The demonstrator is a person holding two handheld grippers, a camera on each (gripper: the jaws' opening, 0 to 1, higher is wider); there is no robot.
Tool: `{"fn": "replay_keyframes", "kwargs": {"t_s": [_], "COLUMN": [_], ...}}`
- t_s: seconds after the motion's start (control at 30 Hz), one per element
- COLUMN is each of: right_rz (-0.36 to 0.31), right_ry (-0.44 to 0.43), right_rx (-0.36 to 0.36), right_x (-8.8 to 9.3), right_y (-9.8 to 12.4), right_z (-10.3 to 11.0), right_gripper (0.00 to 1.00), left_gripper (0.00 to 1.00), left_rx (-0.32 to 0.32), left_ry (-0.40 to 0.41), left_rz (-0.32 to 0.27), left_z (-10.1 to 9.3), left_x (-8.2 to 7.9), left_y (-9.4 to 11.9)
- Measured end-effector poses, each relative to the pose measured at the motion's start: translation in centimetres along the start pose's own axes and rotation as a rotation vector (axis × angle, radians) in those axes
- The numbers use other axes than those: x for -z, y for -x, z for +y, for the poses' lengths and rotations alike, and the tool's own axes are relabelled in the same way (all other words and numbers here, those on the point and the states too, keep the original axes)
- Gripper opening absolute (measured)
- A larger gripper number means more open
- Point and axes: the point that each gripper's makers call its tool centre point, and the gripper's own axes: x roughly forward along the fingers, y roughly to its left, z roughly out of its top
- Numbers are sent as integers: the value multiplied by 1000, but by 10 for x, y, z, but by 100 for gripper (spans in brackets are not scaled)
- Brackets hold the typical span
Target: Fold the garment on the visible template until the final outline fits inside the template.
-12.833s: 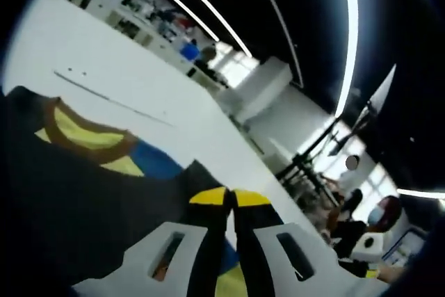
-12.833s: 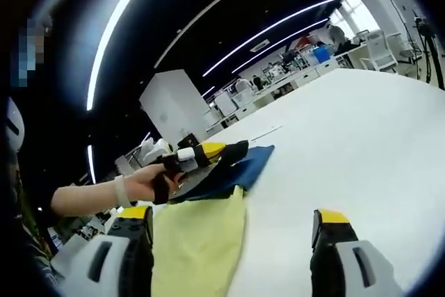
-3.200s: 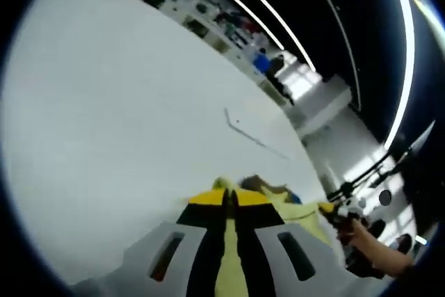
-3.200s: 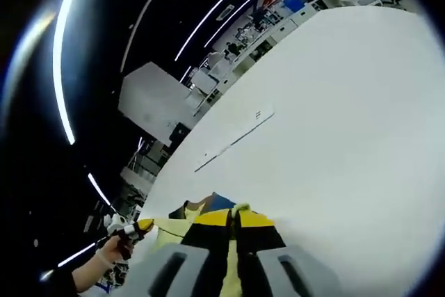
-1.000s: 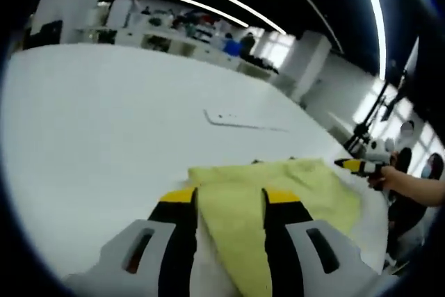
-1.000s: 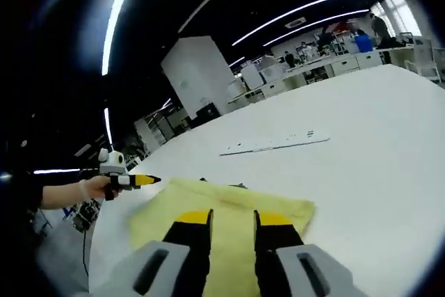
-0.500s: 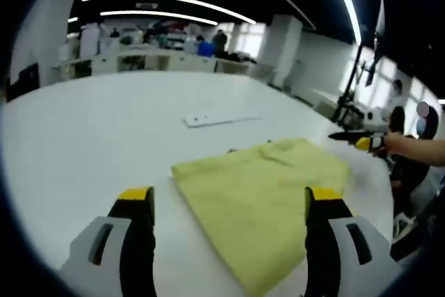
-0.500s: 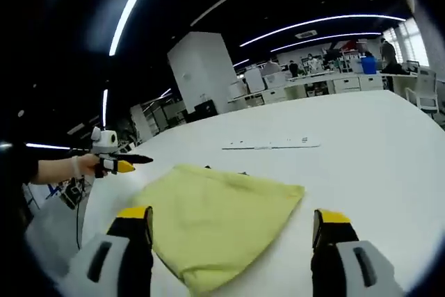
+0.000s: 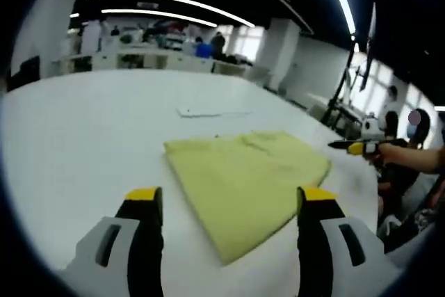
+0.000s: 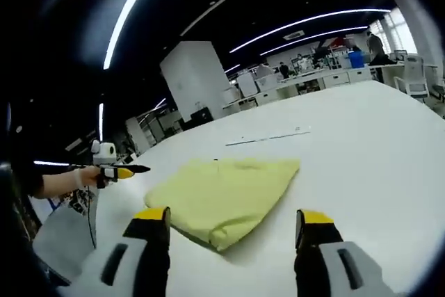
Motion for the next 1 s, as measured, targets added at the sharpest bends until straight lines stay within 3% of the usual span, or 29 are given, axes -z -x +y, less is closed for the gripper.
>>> {"fn": "replay_keyframes", "kwargs": {"t_s": [0.13, 0.4, 0.73, 1.0], "right_rz": [1, 2, 48, 54], "right_ry": [-47, -69, -91, -145], "right_rx": [8, 2, -33, -16], "right_x": [15, 22, 41, 47], "right_y": [5, 4, -16, -26], "right_z": [0, 4, 11, 5], "right_gripper": [68, 61, 27, 16], "left_gripper": [73, 70, 49, 37], "left_rx": [-10, -24, 6, 6], "left_ry": [12, 29, 61, 87], "left_rz": [24, 37, 76, 93], "left_z": [0, 5, -3, -2], "left_x": [18, 29, 54, 67], "left_y": [7, 15, 9, 7]}}
